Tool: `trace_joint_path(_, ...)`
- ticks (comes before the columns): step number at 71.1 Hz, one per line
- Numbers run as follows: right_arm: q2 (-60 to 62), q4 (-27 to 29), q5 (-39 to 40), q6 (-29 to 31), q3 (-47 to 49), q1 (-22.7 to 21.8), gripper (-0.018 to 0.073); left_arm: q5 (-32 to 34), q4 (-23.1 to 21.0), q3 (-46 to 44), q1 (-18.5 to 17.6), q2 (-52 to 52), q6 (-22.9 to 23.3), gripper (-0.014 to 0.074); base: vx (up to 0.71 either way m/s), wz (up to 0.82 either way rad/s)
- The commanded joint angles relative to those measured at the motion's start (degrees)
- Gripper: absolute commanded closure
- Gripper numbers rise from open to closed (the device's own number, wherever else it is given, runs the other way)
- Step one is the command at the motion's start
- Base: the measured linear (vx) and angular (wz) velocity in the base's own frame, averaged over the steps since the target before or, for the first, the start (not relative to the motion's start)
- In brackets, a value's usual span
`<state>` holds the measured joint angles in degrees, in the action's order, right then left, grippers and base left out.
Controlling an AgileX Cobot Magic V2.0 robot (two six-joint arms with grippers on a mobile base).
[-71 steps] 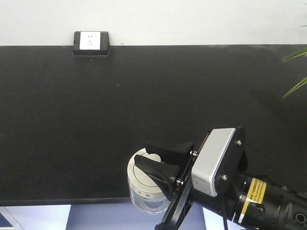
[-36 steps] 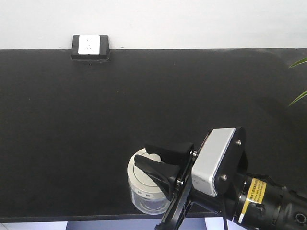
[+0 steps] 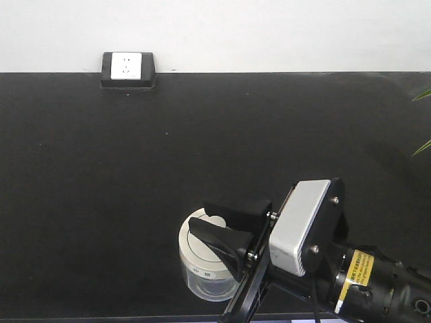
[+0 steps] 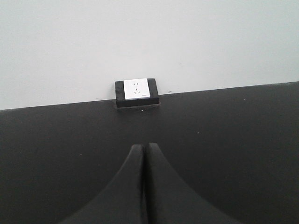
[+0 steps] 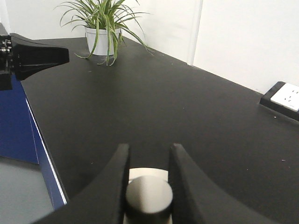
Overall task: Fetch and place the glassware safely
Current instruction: 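Hold the jar in the right gripper above the bench edge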
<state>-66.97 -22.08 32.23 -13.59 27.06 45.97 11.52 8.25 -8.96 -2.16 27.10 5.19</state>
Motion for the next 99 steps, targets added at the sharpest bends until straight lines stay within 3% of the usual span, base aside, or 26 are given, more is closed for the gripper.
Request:
trace_joint_path(1,1.4,0.6,5.8,0.2,1.6,0.1,0.0563,4.1,-0.4,-1.5,0.2,0.1,0.5,0.0603,0.03,0.01)
trace_joint_path(99,1.4,0.6,5.8,0.2,1.6,0.1,0.0563,4.1,-0.4,-1.5,0.2,0.1,0.5,0.0603,0.02,0.01)
